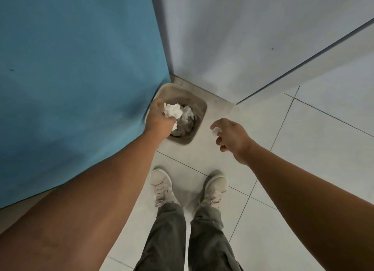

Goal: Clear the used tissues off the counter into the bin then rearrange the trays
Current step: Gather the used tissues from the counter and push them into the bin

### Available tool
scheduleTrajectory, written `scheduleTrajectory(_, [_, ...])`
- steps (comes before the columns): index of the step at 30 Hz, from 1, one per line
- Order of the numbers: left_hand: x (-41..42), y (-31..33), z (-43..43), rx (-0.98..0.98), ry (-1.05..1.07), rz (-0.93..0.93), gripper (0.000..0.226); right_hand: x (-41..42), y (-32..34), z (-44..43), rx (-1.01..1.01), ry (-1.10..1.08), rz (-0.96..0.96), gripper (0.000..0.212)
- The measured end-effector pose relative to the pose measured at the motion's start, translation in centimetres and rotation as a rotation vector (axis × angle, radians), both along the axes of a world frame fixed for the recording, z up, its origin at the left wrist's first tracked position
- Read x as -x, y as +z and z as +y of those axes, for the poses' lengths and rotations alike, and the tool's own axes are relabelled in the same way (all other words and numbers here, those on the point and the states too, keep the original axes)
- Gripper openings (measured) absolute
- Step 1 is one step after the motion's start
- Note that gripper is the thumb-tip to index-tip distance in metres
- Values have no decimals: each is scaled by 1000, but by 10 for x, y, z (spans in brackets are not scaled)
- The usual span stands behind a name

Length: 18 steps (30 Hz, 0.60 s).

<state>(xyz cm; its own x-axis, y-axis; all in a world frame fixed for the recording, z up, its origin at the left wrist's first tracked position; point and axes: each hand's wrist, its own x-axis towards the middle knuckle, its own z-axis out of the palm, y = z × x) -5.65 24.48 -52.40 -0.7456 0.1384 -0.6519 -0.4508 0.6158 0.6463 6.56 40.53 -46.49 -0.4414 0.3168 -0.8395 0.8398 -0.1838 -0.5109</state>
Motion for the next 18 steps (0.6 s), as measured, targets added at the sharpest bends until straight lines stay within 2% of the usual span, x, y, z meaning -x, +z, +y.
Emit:
scheduleTrajectory(2, [2,-3,0,42,-23,5,73,-1,-7,1,-6,8,10,31])
scheduleTrajectory(7, [0,8,-9,80,-35,26,60,17,-20,-7,-30,24,58,32])
scheduleTrajectory(10, [-2,13,-19,74,-165,76,51,38,-28,-20,17,21,103,31])
scheduleTrajectory(12, [-2,9,-25,104,-225,101,52,52,-37,-28,26,81,119,39])
scheduleTrajectory(15, [-1,2,-33,144,-203,87,53,59,-55,-33,-123,256,97,61])
scheduleTrajectory(18, [-5,5,-37,175,-264,84,54,50,-51,-30,-249,369,25,63])
